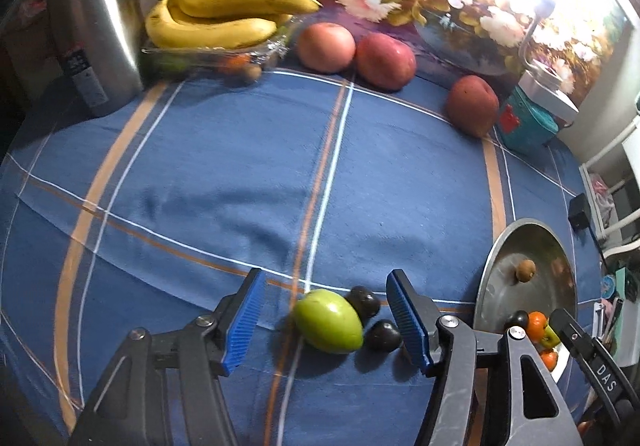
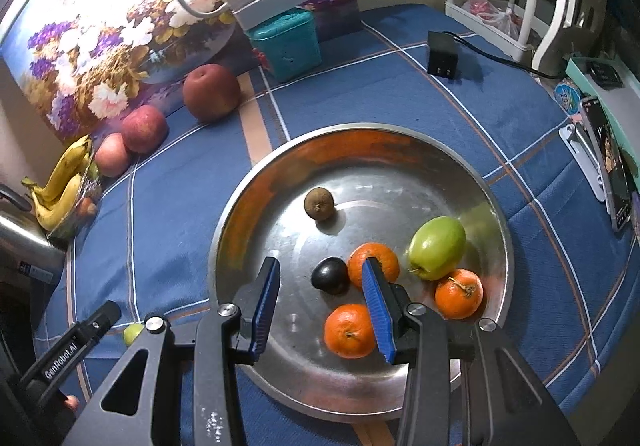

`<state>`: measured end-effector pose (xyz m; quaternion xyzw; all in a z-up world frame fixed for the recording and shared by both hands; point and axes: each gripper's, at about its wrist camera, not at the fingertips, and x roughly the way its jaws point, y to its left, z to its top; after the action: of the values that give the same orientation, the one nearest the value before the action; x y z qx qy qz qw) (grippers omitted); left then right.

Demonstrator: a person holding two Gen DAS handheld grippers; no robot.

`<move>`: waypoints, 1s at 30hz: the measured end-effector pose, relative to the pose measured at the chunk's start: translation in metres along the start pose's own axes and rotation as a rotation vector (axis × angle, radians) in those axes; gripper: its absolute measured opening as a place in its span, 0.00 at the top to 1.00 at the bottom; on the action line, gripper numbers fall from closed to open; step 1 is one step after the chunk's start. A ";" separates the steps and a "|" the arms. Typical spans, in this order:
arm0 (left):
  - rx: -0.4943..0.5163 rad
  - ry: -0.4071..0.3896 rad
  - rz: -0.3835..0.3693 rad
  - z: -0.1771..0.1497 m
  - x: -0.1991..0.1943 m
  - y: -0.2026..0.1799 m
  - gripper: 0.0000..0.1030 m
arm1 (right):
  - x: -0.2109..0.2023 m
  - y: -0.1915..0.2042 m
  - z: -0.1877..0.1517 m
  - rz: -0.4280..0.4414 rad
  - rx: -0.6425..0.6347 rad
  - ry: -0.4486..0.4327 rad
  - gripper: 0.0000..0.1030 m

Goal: Organize fruits
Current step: 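Withdraw both open tools from the bowl toward the green apple and kiwi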

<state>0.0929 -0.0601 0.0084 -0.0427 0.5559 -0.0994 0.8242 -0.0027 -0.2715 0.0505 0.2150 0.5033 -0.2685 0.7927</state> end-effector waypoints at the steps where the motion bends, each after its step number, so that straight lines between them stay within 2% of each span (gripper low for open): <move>1: 0.000 -0.003 0.004 0.001 0.000 0.001 0.36 | 0.000 0.001 -0.001 0.003 -0.005 0.000 0.58; 14: -0.006 -0.006 0.005 0.002 -0.003 0.007 0.34 | -0.003 0.015 -0.006 -0.001 -0.065 0.001 0.58; 17: 0.000 0.008 0.005 0.001 0.001 0.006 0.25 | 0.002 0.016 -0.007 -0.012 -0.070 0.017 0.58; 20: 0.005 0.017 0.009 0.000 0.004 0.005 0.18 | 0.009 0.017 -0.009 -0.038 -0.081 0.041 0.49; 24: 0.023 0.023 0.025 -0.003 0.008 0.003 0.10 | 0.017 0.020 -0.012 -0.064 -0.111 0.069 0.46; 28: 0.040 0.030 0.038 -0.004 0.011 0.001 0.03 | 0.022 0.021 -0.015 -0.071 -0.121 0.081 0.39; 30: 0.048 0.034 0.041 -0.004 0.013 0.001 0.03 | 0.024 0.020 -0.016 -0.074 -0.119 0.082 0.29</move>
<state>0.0937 -0.0617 -0.0051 -0.0099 0.5679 -0.0964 0.8174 0.0075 -0.2512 0.0236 0.1593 0.5579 -0.2583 0.7724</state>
